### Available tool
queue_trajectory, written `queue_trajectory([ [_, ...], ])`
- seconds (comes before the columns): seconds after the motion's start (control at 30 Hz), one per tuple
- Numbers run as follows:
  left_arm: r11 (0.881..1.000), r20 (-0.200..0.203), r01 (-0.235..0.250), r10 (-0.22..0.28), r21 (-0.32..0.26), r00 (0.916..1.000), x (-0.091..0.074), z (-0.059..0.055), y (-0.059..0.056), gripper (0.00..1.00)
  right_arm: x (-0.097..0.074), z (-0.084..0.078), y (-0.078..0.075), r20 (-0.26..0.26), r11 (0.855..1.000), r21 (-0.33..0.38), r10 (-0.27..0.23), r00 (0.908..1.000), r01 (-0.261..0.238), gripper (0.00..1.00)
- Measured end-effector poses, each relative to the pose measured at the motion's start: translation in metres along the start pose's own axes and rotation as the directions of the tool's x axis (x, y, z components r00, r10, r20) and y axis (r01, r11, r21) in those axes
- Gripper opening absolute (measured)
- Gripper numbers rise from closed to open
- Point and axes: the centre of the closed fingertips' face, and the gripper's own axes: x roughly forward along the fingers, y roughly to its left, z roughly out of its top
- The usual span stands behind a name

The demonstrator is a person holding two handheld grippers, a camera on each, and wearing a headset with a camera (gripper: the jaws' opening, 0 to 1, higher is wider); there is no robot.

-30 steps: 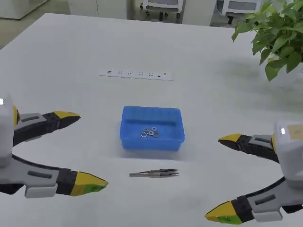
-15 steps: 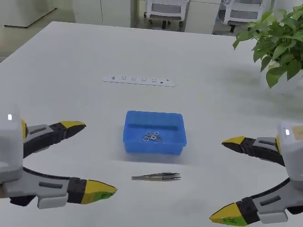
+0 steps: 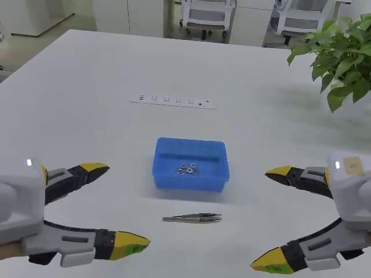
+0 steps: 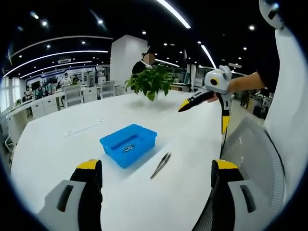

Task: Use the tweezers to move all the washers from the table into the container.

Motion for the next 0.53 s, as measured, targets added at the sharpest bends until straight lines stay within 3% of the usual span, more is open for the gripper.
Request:
queue_trajectory([
  [0.07, 1.000, -0.034, 0.001, -0.001, 0.000, 0.9994, -0.0003, -0.0081, 0.0018, 0.99, 0.0002, 0.0004, -0.0004, 0.007, 1.000, 0.005, -0.001, 1.0000, 0.001, 1.00],
  [0.13, 1.000, -0.036, 0.000, -0.001, -0.013, 0.9994, -0.0007, -0.0104, 0.0015, 0.99, 0.0008, -0.0009, -0.0004, 0.020, 1.000, 0.029, 0.003, 0.9998, -0.004, 1.00],
  [0.43, 1.000, -0.041, 0.016, -0.016, -0.009, 0.9990, -0.0018, -0.0066, -0.0003, 0.99, 0.0010, -0.0035, -0.0016, 0.031, 0.999, 0.054, -0.004, 0.9995, 0.003, 1.00],
  [0.53, 0.999, -0.067, 0.034, -0.031, 0.035, 0.9973, -0.0042, -0.0060, -0.0029, 0.99, 0.0017, -0.0028, -0.0019, 0.035, 0.998, 0.055, -0.008, 0.9994, 0.006, 1.00],
])
